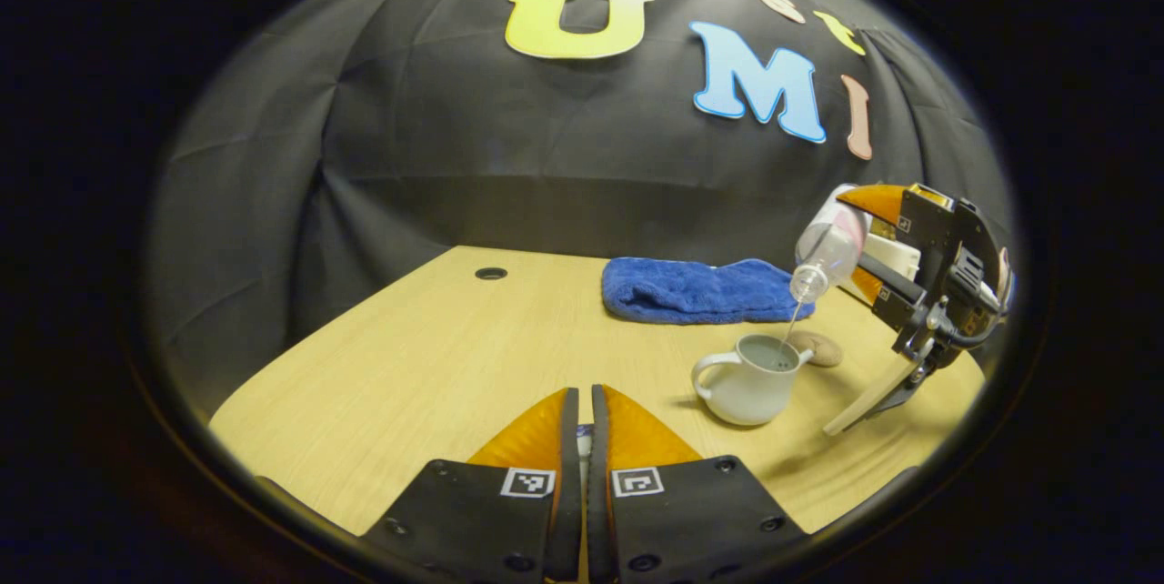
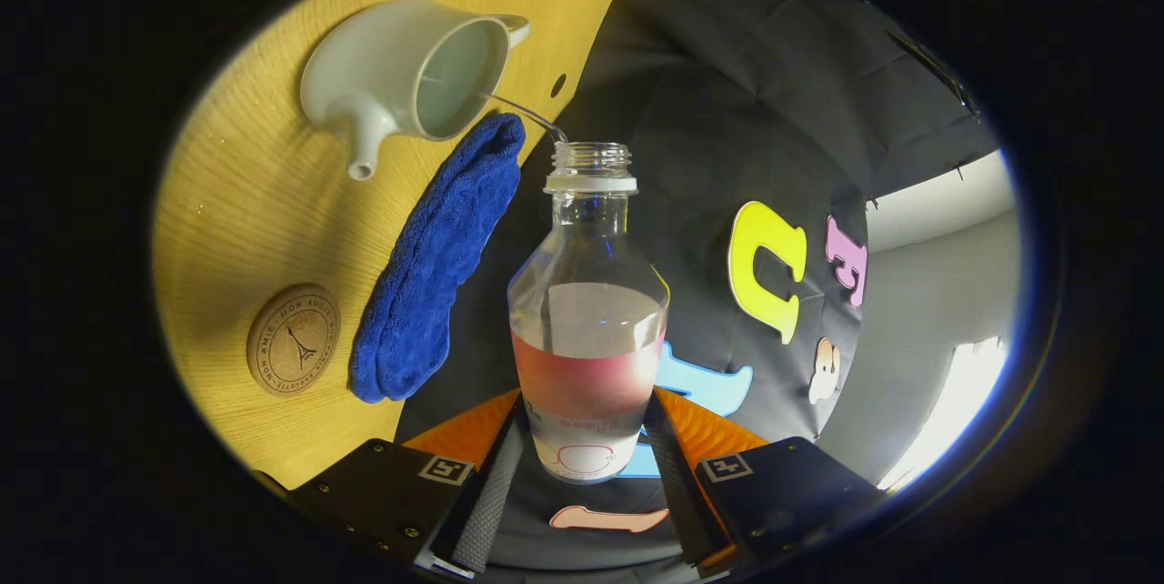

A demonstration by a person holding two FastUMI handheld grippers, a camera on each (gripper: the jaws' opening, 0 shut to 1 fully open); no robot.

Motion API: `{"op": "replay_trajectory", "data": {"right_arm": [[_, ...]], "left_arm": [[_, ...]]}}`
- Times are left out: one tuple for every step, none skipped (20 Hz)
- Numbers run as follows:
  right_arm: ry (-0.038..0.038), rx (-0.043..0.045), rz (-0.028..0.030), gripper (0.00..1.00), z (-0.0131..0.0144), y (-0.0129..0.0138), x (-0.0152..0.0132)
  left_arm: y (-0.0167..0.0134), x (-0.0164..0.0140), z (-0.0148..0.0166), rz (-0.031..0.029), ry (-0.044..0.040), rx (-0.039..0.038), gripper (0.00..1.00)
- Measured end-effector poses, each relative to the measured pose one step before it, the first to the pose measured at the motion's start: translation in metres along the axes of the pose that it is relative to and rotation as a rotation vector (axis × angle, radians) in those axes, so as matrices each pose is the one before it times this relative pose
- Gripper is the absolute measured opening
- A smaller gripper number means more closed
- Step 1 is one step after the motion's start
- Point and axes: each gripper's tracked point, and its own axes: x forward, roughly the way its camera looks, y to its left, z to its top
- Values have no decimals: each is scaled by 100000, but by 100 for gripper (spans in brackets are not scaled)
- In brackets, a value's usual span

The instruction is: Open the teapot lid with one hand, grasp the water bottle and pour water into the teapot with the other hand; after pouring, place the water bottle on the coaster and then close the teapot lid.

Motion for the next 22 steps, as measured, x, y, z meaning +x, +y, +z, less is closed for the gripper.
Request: {"op": "replay_trajectory", "data": {"right_arm": [[-101, -306, -104, 76, 38, 9, -87], [-79, -467, -188, 76, -15, -111, 75], [-33, -622, -535, 76, 1, -160, -16], [-314, -571, -437, 76, -6, -8, 92], [-156, -452, -349, 76, -40, -28, -43], [-118, -297, -241, 76, 21, -23, 22], [-219, -182, -246, 76, -5, -17, -31], [-97, -405, -583, 76, 19, -108, 39], [-236, -663, -682, 76, 40, -37, -69], [-400, -735, -711, 76, 47, -58, -3], [-427, -1225, -648, 76, -10, -19, 1], [-632, -1271, -712, 76, 40, -259, 129], [-425, -973, -676, 76, -8, -94, 5], [-345, -956, -615, 76, -23, -103, 136], [-344, -720, -232, 76, 68, -13, -19], [-413, -397, 113, 76, -31, -79, 65], [-518, -443, 242, 76, 32, -21, -29], [-391, -707, -111, 76, -93, -150, 132], [-463, -1091, -836, 76, -52, -212, 86], [-528, -1308, -654, 76, -12, -94, 148], [-572, -1096, -718, 76, -4, -136, -13], [-483, -1063, -571, 76, -13, -102, 83]], "left_arm": [[27, 55, 110, -85, 33, -74, 9], [-21, -30, 38, -39, 100, 54, 10], [-99, 80, -1, 28, -2, 196, 10], [3, 4, -31, 20, 80, 99, 10], [-17, 158, 72, 40, 3, 43, 9], [7, -26, -6, -22, 101, 92, 10], [43, 21, 30, 39, 51, 36, 9], [-54, -71, -120, -18, 123, 62, 10], [88, 15, 16, -15, 43, -86, 10], [-69, -17, -41, -34, 92, -73, 10], [-2, 81, 42, 20, 75, 85, 10], [36, -17, -135, -20, 163, 59, 10], [-39, 68, -11, -63, 16, -64, 10], [-71, 22, -86, -137, 141, -29, 10], [0, -7, -54, -6, 72, -61, 10], [50, 75, -15, -43, 166, -20, 9], [6, 31, 67, 12, 71, 27, 10], [24, -44, -177, 26, 88, -29, 10], [16, -13, 34, 18, -17, -15, 10], [106, 29, -26, 74, 53, -34, 10], [9, -13, 88, 48, -60, -125, 10], [-9, -34, -165, -15, 121, -86, 10]]}}
